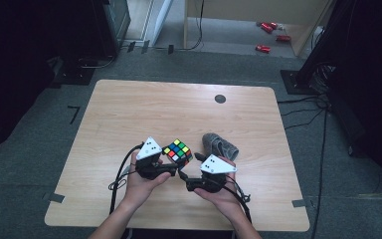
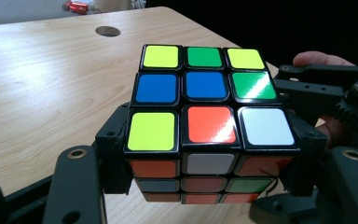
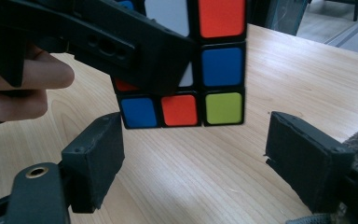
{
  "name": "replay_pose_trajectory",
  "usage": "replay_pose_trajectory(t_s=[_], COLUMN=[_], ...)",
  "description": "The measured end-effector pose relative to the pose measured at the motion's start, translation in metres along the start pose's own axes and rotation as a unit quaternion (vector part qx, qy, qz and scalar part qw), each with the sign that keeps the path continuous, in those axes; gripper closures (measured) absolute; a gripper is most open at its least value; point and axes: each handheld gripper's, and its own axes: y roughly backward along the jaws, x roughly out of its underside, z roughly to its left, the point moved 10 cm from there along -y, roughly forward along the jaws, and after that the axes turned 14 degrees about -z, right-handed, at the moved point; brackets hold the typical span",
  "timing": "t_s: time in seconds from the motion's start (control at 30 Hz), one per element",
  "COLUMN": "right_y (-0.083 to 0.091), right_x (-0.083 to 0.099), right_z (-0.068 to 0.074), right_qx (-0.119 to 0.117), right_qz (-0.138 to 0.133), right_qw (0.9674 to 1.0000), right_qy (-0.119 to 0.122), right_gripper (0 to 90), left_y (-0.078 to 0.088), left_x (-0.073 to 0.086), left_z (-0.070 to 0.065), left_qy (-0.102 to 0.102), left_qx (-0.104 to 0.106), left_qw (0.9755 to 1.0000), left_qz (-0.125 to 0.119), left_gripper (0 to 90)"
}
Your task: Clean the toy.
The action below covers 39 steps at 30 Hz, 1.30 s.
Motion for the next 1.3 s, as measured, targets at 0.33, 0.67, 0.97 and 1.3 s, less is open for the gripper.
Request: replay_pose_trajectory(t_s=[0.33, 0.67, 0.97, 1.3], right_y=[-0.005, -0.004, -0.001, 0.010], right_x=[0.000, -0.001, 0.002, -0.001], right_z=[0.003, 0.004, -0.004, -0.029], right_qx=[0.020, 0.027, 0.041, 0.067], right_qz=[-0.013, -0.019, -0.003, -0.001], right_qw=[0.9997, 0.9992, 0.9984, 0.9974], right_qy=[0.006, 0.024, 0.040, 0.026], right_gripper=[26.2, 33.8, 34.3, 34.4], left_y=[-0.005, -0.007, 0.000, 0.009], left_x=[0.005, 0.008, -0.006, -0.014], left_z=[-0.009, -0.007, 0.000, 0.017], left_qy=[0.011, 0.029, 0.025, 0.008], left_qx=[0.003, 0.010, 0.015, 0.015], left_qw=[0.9999, 0.9995, 0.9992, 0.9984], left_qz=[0.006, 0.011, -0.027, -0.053], left_gripper=[35.2, 35.0, 28.9, 26.2])
